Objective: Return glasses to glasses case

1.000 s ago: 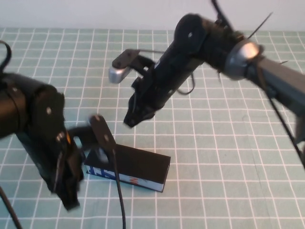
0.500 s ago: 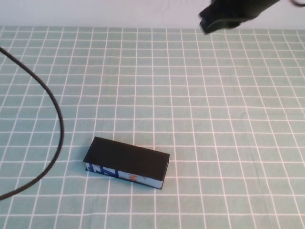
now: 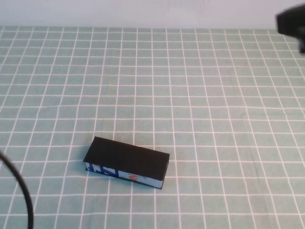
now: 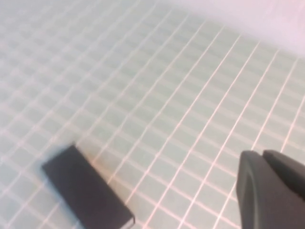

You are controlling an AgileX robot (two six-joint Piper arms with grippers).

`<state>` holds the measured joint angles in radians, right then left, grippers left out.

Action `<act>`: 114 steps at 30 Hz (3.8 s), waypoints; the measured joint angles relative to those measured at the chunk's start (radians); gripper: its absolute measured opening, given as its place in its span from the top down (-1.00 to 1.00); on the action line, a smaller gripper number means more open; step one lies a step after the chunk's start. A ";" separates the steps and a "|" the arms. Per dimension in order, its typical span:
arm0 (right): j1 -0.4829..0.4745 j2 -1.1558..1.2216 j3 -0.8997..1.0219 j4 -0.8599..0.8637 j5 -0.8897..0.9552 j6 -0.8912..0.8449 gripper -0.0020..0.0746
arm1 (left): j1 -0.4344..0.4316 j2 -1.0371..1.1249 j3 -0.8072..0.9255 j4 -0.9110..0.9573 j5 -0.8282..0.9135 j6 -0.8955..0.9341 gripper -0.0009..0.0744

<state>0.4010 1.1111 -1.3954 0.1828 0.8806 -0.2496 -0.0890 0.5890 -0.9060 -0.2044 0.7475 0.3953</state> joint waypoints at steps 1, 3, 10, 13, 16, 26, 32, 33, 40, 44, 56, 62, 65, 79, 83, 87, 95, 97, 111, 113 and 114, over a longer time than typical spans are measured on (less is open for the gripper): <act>0.000 -0.054 0.073 0.000 -0.056 0.007 0.98 | 0.000 -0.032 0.048 -0.012 -0.031 -0.013 0.98; 0.000 -0.154 0.207 0.000 -0.149 0.014 0.98 | 0.000 -0.090 0.136 -0.048 -0.086 -0.044 0.98; 0.000 -0.435 0.664 -0.029 -0.395 0.019 0.98 | -0.002 -0.284 0.406 -0.167 -0.163 -0.090 0.98; 0.000 -0.553 0.805 -0.037 -0.466 0.019 0.98 | -0.002 -0.327 0.471 -0.200 -0.163 -0.093 0.98; 0.000 -0.643 0.926 -0.037 -0.528 0.019 0.98 | -0.002 -0.340 0.507 -0.239 -0.161 -0.097 0.98; 0.000 -0.745 1.043 -0.034 -0.575 0.019 0.98 | -0.006 -0.343 0.517 -0.248 -0.167 -0.098 0.98; 0.000 -0.745 1.043 -0.034 -0.570 0.019 0.98 | -0.008 -0.343 0.517 -0.248 -0.167 -0.098 0.98; 0.000 -0.745 1.043 -0.034 -0.570 0.019 0.98 | -0.008 -0.343 0.517 -0.248 -0.167 -0.098 0.98; 0.000 -0.745 1.043 -0.034 -0.570 0.019 0.98 | -0.008 -0.359 0.519 -0.248 -0.170 -0.098 0.98; 0.000 -0.745 1.043 -0.034 -0.570 0.019 0.98 | -0.008 -0.447 0.548 -0.248 -0.179 -0.098 0.98; 0.000 -0.745 1.043 -0.034 -0.570 0.019 0.98 | -0.008 -0.597 0.757 0.071 -0.436 -0.348 0.98; 0.000 -0.745 1.043 -0.034 -0.568 0.019 0.98 | -0.008 -0.600 0.889 0.204 -0.550 -0.439 0.98; 0.000 -0.745 1.043 -0.034 -0.568 0.019 0.98 | -0.008 -0.600 0.926 0.216 -0.542 -0.453 0.98; 0.000 -0.745 1.043 -0.034 -0.568 0.019 0.98 | -0.008 -0.600 0.932 0.221 -0.359 -0.460 0.98; 0.000 -0.745 1.043 -0.033 -0.568 0.019 0.98 | -0.008 -0.600 0.932 0.223 -0.358 -0.460 0.98; 0.000 -0.745 1.043 -0.033 -0.568 0.019 0.98 | -0.008 -0.600 0.932 0.223 -0.356 -0.460 0.98; 0.000 -0.745 1.043 -0.033 -0.568 0.019 0.98 | -0.008 -0.600 0.932 0.223 -0.354 -0.460 0.98; 0.000 -0.748 1.043 -0.033 -0.567 0.019 0.98 | -0.008 -0.600 0.932 0.223 -0.354 -0.460 0.98; -0.196 -0.948 1.062 -0.033 -0.532 0.019 0.98 | -0.008 -0.600 0.932 0.223 -0.354 -0.460 0.98; -0.233 -0.965 1.093 -0.033 -0.532 0.019 0.98 | -0.008 -0.600 0.932 0.223 -0.354 -0.460 0.98; -0.253 -0.970 1.115 -0.033 -0.532 0.019 0.98 | -0.008 -0.600 0.932 0.223 -0.354 -0.460 0.98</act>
<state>0.1480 0.1410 -0.2807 0.1499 0.3487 -0.2305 -0.0967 -0.0110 0.0259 0.0182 0.3936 -0.0645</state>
